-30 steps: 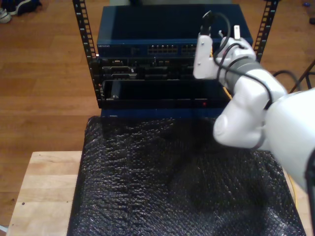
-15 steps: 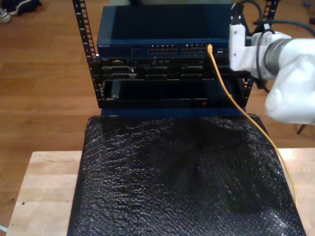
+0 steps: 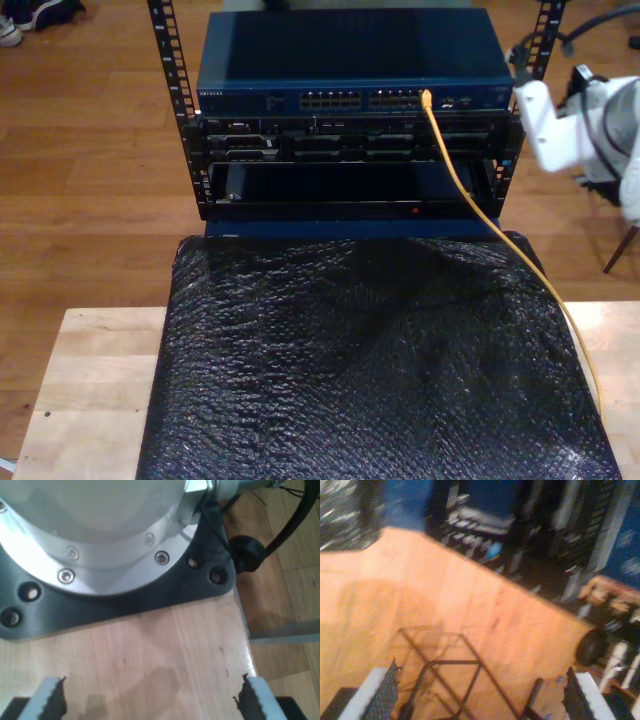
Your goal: Grab the cable and plug it in
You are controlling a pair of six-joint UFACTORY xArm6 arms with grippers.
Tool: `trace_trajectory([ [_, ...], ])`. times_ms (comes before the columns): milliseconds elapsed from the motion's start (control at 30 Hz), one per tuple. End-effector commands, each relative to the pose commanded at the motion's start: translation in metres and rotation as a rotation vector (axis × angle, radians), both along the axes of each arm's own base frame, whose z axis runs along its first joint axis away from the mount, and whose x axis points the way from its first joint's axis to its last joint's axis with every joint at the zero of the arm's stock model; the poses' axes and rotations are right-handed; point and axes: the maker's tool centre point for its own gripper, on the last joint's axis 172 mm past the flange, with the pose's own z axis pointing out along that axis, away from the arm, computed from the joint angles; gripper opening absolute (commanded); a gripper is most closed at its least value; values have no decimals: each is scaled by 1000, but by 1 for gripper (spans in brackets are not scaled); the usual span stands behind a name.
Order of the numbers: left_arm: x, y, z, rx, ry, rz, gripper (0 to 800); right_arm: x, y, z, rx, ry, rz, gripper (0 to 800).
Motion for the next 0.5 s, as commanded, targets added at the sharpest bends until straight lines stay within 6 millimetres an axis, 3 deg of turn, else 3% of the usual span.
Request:
trace_trajectory([
  [100, 0, 0, 0, 0, 0, 0, 800, -13, -16, -4, -21, 48, 7, 791],
  [500, 0, 0, 0, 0, 0, 0, 800, -87, -120, -14, -78, 240, -19, 792],
])
